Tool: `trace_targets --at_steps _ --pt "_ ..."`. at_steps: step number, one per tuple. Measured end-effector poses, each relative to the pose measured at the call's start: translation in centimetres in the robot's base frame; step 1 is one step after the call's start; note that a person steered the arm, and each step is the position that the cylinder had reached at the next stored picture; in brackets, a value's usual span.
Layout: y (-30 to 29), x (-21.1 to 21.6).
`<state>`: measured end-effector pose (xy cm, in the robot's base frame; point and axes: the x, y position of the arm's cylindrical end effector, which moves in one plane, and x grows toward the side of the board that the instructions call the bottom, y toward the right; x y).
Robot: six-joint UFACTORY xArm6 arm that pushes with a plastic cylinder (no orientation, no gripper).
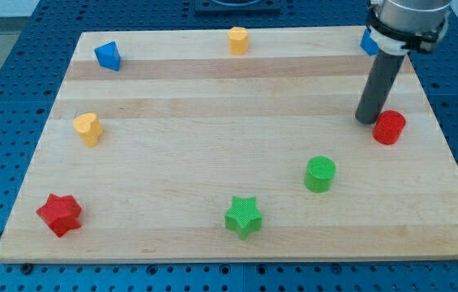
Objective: Push green star into green circle
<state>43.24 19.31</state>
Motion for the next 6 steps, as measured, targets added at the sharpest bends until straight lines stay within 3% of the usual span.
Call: trace_targets --at_steps 1,2,3,4,5,6 --pt "1.3 9.3" --pt "1.0 9.3" --pt "-10.0 9.8" --pt "-10.1 18.2" --pt "-10.1 18.2" --pt "-15.2 18.7"
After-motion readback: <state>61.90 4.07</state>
